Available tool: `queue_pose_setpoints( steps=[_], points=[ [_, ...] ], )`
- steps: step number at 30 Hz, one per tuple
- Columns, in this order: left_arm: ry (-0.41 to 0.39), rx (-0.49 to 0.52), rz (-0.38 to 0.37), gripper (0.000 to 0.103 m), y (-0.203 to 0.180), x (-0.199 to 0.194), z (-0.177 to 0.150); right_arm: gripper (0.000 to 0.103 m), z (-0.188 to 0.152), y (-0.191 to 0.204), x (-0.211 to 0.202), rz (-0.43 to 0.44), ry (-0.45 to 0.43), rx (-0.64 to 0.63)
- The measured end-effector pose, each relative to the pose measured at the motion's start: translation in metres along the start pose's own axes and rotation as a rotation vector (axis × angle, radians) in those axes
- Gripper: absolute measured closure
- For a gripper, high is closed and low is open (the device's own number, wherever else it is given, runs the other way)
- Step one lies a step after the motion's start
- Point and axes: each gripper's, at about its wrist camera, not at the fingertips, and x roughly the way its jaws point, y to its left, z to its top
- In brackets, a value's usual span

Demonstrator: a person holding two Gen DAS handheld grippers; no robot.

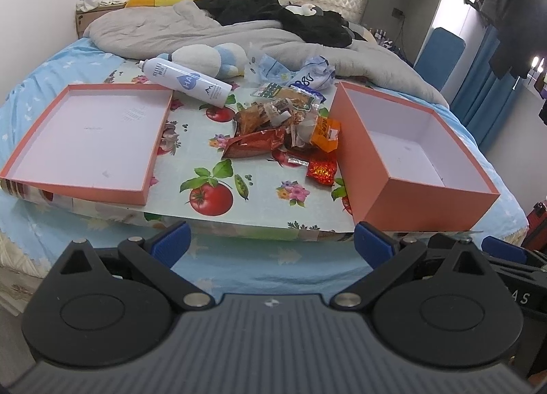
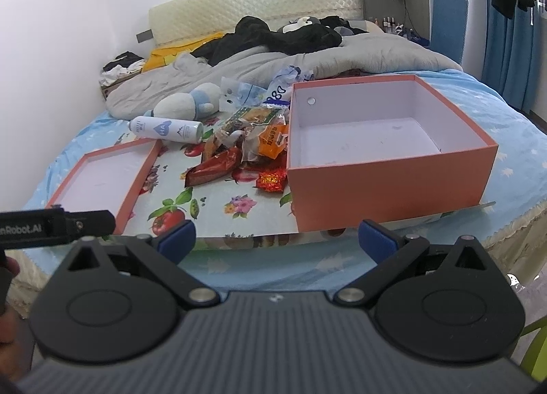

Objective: Organize snacks
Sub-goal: 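Move both tools toward the snack pile, then grasp the red-brown snack bar with the left tool while the right tool grasps the red foil candy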

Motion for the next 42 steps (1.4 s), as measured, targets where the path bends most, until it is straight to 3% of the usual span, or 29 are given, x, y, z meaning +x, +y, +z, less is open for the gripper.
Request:
queue_pose_setpoints(
  steps=[17,21,27,31,33,42],
  points=[
    [-0.01,0.015,0.002,0.0,0.007,0.014,0.004,0.0,-0.003,0.0,0.011,0.021,0.012,0.017],
    [-0.022,0.021,-0.003,0.0,0.004,0.018,0.011,0.0,-0.005,0.004,0.011,-0.031,-0.012,-0.018],
    [-0.019,0.065,0.005,0.0,0.001,0.031,0.021,0.004,-0.002,0.004,0.017,0.016,-0.027,0.001],
    [-0.016,0.12,0.041,0.0,0.001,0.042,0.029,0.016,0.002,0.008,0.023,0.061,-0.049,0.012],
    [-0.021,0.144,0.025,0.001,0.002,0.047,0.036,0.023,0.003,0.015,0.027,0.066,-0.064,0.002],
    [-0.04,0.22,-0.031,0.001,0.007,0.081,0.075,0.024,0.011,0.043,0.055,0.048,-0.136,-0.036]
  ],
)
